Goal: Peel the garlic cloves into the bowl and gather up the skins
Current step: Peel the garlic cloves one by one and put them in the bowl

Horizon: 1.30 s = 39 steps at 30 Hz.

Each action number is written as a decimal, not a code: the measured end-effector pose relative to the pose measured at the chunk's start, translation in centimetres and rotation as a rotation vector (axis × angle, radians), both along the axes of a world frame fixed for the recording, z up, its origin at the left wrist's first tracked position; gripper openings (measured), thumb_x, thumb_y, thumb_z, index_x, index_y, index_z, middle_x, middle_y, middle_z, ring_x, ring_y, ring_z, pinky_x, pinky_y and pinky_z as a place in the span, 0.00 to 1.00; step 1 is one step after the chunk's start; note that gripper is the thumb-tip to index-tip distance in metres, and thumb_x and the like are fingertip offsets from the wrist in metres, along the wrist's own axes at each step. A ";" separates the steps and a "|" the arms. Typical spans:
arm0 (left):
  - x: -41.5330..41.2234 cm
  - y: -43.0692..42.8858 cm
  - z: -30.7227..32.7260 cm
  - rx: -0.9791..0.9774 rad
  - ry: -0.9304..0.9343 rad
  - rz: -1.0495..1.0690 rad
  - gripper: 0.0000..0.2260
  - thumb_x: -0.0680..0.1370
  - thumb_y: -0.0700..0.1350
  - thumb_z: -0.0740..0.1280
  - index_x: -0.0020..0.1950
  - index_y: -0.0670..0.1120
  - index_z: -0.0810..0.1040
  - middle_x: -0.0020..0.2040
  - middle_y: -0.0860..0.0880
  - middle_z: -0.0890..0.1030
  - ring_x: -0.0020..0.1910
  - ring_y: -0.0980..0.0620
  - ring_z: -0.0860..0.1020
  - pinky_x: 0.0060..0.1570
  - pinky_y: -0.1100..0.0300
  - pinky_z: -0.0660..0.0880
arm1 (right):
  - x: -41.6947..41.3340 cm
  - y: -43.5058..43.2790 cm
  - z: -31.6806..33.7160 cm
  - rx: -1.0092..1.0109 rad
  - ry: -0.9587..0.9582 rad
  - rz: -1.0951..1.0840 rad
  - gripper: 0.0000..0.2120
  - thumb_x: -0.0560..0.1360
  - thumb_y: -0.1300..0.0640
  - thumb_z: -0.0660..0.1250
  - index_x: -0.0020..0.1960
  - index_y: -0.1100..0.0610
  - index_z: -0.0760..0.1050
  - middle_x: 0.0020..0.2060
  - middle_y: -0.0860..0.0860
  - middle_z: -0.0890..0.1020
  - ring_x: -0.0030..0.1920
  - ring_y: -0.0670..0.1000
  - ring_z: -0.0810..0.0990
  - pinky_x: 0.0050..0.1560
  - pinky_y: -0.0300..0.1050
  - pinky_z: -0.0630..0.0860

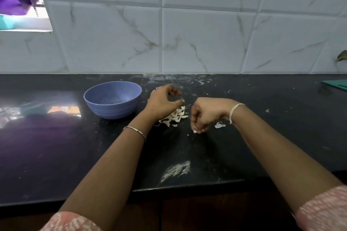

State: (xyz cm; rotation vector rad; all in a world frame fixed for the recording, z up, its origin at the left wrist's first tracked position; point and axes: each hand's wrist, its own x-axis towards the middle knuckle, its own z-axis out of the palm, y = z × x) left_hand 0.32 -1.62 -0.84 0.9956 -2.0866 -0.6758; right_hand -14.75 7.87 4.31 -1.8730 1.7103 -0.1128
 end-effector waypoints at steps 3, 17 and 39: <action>-0.1 0.1 -0.1 -0.015 0.000 -0.006 0.08 0.73 0.48 0.74 0.50 0.53 0.78 0.51 0.52 0.81 0.52 0.54 0.76 0.57 0.52 0.74 | -0.2 -0.3 -0.6 -0.028 0.027 -0.059 0.04 0.73 0.72 0.69 0.44 0.66 0.82 0.41 0.60 0.85 0.36 0.48 0.82 0.40 0.39 0.80; -1.3 1.7 0.2 0.020 0.122 -0.278 0.20 0.72 0.32 0.70 0.52 0.57 0.77 0.48 0.52 0.81 0.44 0.53 0.78 0.45 0.64 0.76 | -4.2 0.1 -1.0 -0.243 -1.024 -0.438 0.03 0.76 0.68 0.67 0.47 0.62 0.78 0.36 0.53 0.83 0.34 0.46 0.78 0.37 0.36 0.78; -5.7 2.1 0.4 0.096 0.361 -0.190 0.04 0.77 0.40 0.71 0.51 0.45 0.83 0.42 0.46 0.84 0.35 0.54 0.81 0.35 0.60 0.80 | -4.2 -1.1 -4.3 -0.199 -1.280 -0.639 0.05 0.80 0.60 0.64 0.47 0.59 0.77 0.36 0.50 0.78 0.32 0.45 0.72 0.29 0.35 0.74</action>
